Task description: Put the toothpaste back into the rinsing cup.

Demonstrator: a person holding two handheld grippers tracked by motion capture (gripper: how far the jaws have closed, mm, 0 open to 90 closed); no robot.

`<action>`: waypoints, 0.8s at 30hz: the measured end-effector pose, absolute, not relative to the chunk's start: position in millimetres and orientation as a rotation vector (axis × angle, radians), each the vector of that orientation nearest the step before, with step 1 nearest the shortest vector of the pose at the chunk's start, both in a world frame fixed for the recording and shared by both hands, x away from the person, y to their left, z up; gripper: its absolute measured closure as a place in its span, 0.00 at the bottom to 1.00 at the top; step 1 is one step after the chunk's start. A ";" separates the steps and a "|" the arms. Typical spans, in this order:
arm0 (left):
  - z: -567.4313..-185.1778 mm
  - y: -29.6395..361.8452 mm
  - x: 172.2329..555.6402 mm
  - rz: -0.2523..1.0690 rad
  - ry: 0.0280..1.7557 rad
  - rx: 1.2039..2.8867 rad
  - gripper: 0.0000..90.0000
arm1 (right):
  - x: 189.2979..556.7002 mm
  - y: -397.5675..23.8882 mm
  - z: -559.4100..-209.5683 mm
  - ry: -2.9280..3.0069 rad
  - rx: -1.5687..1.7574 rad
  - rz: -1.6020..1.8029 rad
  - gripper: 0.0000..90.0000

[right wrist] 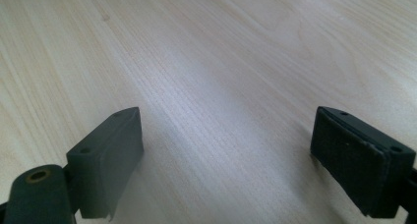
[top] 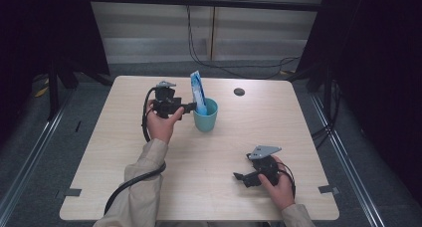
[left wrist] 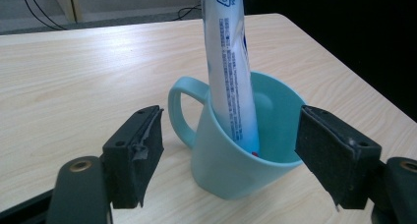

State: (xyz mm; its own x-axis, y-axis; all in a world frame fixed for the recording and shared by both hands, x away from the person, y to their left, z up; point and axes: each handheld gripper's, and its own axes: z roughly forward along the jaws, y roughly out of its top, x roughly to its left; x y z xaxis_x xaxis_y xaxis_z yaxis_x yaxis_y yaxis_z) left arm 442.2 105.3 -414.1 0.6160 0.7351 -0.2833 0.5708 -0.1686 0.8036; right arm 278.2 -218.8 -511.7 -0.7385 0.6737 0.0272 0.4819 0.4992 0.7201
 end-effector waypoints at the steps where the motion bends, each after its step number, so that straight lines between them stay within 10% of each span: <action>1: -414.5 105.9 440.8 0.210 1.044 1.856 0.28 | 278.2 -218.8 -511.7 2.488 0.980 1.074 0.13; 24: -426.9 133.8 407.7 0.200 1.024 1.925 0.26 | 278.4 -218.7 -511.7 2.490 0.973 1.078 0.13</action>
State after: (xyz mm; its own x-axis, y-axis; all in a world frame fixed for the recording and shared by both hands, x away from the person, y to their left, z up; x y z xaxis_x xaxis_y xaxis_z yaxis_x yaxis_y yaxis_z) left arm 407.7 133.8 -426.9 0.6415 0.7238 -0.2542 0.5753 -0.2347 0.7836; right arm 278.4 -218.7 -511.7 -0.7424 0.6694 0.0272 0.4779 0.5008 0.7216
